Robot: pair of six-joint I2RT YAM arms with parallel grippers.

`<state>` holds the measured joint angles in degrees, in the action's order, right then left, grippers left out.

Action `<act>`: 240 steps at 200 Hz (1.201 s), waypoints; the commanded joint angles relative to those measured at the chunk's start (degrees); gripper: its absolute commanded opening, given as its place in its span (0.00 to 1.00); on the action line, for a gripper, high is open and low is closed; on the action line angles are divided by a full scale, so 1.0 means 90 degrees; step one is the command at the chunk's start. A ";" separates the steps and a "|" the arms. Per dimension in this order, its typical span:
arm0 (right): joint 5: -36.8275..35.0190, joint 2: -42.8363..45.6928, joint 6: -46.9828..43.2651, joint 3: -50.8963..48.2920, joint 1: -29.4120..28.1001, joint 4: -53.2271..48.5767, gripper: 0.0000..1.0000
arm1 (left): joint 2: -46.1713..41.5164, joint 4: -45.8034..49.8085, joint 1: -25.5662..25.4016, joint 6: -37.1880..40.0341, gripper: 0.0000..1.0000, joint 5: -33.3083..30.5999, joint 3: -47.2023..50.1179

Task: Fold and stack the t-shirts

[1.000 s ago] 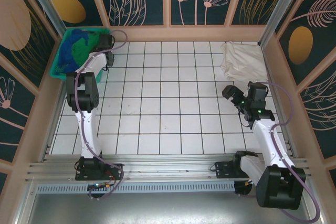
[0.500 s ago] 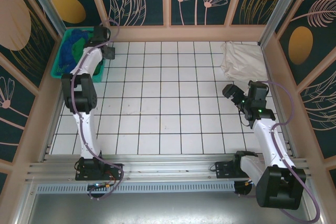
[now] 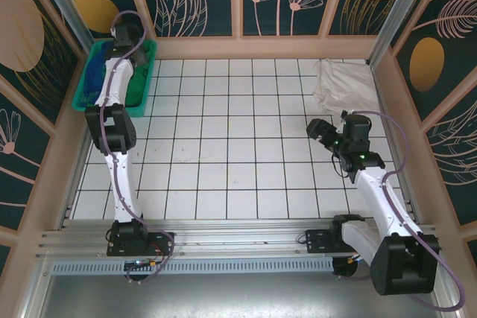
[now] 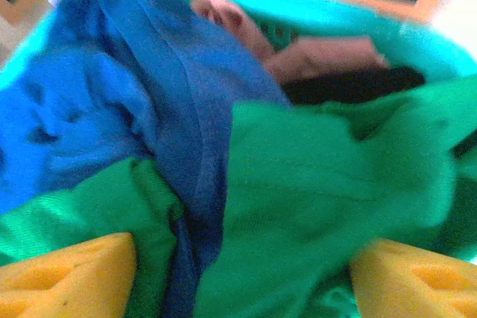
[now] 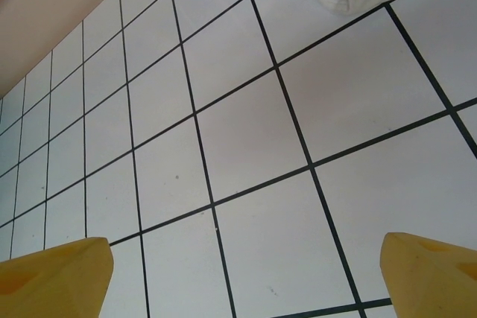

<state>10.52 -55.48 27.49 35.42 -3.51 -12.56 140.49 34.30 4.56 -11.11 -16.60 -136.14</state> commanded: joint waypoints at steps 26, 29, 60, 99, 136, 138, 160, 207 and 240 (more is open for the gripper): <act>-0.0207 0.0394 -0.0240 -0.0006 -0.0067 -0.0045 0.87 | -0.0010 0.0208 -0.0013 0.0014 0.21 0.0290 -0.0197; -0.0217 0.0426 -0.0242 -0.0018 -0.0065 -0.0041 0.87 | -0.0036 0.0235 -0.0008 0.0012 0.18 0.0299 -0.0196; -0.0261 0.0658 -0.0251 -0.0025 -0.0068 -0.0145 0.87 | -0.0575 0.0552 -0.0004 -0.0031 0.00 0.0538 -0.0223; 0.0072 0.0841 -0.0226 0.0058 -0.0071 -0.0059 0.83 | -0.2466 0.0538 -0.0013 -0.0407 0.00 0.1862 -0.0056; 0.0783 0.0911 -0.0082 0.0054 -0.0123 0.0539 0.82 | -0.5083 -0.1832 -0.0287 -0.1522 0.00 0.4259 0.1822; 0.0810 0.0911 -0.0070 0.0057 -0.0126 0.0571 0.82 | -0.5180 -0.1989 -0.0342 -0.1586 0.00 0.4370 0.1937; 0.1130 0.0868 0.0092 0.0100 -0.0179 0.0977 0.81 | -0.5906 -0.3066 -0.1249 -0.1953 0.00 0.5132 0.2565; 0.1254 0.0894 0.0188 0.0230 -0.0554 0.1207 0.78 | -0.6122 -0.2787 -0.1588 -0.1826 0.00 0.3669 0.2833; 0.1131 0.1041 0.0093 -0.0005 -0.0577 0.0985 0.78 | -0.6087 -0.2767 -0.0707 -0.2032 0.00 0.2192 0.3276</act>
<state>20.69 -47.94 28.47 35.62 -8.36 -4.43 82.98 9.15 -7.70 -28.21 18.11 -107.96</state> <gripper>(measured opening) 0.782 0.059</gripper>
